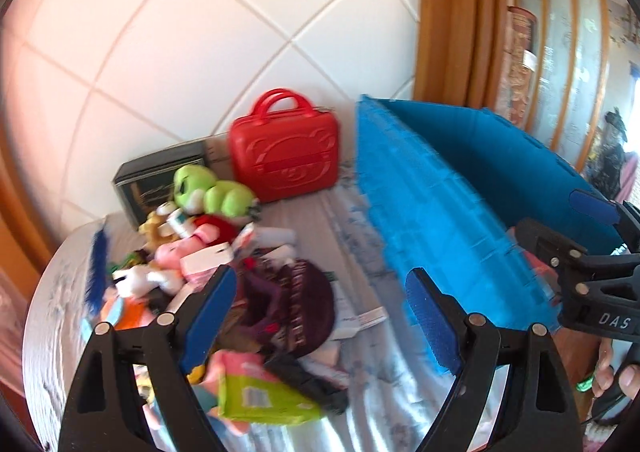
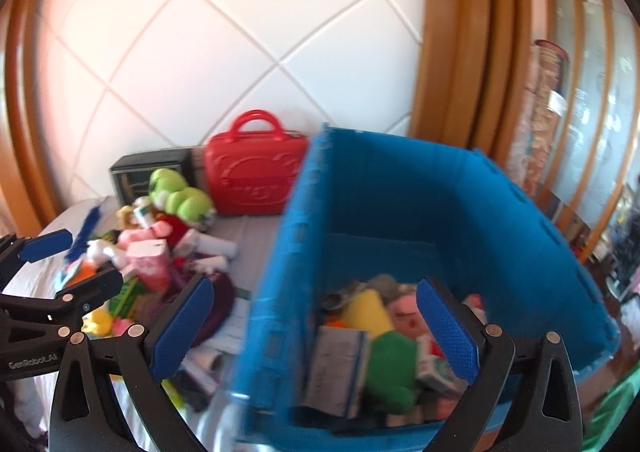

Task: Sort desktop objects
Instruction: 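Move both tools back over the pile toward the black wrapped roll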

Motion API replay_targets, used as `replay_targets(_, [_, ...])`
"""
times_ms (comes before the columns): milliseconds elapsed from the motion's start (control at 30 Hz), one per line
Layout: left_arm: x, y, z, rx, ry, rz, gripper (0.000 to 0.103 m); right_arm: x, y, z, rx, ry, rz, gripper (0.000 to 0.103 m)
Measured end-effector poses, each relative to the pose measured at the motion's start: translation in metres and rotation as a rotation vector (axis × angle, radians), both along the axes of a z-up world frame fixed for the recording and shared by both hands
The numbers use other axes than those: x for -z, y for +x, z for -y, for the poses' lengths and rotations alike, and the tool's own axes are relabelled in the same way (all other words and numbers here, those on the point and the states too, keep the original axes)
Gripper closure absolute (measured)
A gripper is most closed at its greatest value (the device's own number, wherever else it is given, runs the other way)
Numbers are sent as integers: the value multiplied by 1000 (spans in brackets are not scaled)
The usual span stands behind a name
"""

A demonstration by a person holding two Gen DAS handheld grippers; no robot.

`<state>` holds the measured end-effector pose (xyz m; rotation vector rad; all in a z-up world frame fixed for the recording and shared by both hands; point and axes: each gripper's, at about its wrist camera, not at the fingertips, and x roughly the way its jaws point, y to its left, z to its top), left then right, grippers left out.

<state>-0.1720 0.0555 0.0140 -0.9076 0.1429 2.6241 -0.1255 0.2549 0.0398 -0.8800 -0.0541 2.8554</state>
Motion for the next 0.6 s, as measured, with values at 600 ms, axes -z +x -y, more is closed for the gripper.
replay_targets(600, [114, 2, 238, -314, -67, 236, 16, 115, -44, 186, -270, -56, 239, 0])
